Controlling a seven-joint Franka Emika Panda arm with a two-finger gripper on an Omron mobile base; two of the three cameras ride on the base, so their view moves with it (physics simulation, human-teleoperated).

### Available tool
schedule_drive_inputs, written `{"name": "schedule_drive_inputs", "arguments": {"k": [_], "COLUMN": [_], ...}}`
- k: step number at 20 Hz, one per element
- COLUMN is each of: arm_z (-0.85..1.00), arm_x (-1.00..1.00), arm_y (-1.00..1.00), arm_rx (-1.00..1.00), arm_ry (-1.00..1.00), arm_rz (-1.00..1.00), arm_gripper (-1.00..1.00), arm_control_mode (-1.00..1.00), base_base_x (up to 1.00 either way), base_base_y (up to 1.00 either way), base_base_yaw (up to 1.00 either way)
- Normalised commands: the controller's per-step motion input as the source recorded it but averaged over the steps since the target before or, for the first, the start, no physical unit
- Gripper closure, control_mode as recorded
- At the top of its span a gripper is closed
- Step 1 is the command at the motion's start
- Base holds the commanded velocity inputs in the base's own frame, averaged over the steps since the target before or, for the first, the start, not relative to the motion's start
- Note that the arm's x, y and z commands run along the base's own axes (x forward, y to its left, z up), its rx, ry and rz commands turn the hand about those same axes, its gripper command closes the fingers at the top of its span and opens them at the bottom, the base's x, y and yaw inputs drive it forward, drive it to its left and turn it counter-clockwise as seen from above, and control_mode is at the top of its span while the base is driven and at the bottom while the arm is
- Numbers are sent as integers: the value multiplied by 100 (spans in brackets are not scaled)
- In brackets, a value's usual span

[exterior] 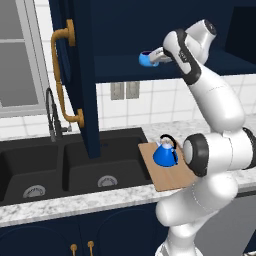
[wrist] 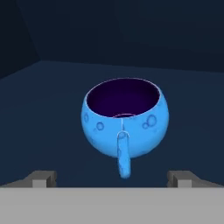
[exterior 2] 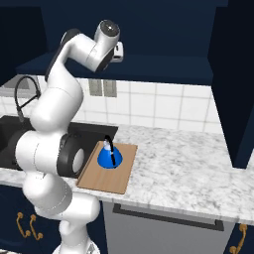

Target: Pick the kettle from the counter and place it on the tray. Then pick the mug from the cabinet and place it on the tray. Then close the cabinet doors.

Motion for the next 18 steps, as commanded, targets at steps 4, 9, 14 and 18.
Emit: {"name": "schedule_drive_inputs", "arguments": {"k": [4, 9, 14, 18], "arm_z": [-17, -9, -2, -1], "arm_x": [37, 35, 13, 0], "arm_y": [0, 0, 0, 0], "arm_rx": [0, 0, 0, 0], "arm_ry": [0, 0, 0, 0], "arm_rz": [6, 6, 2, 0], "arm_gripper": [-100, -100, 100, 100], "arm_control_mode": [-100, -100, -100, -100], "base_base_x": [0, 0, 0, 0], "base_base_y": [0, 0, 0, 0], "base_base_yaw": [0, 0, 0, 0]}}
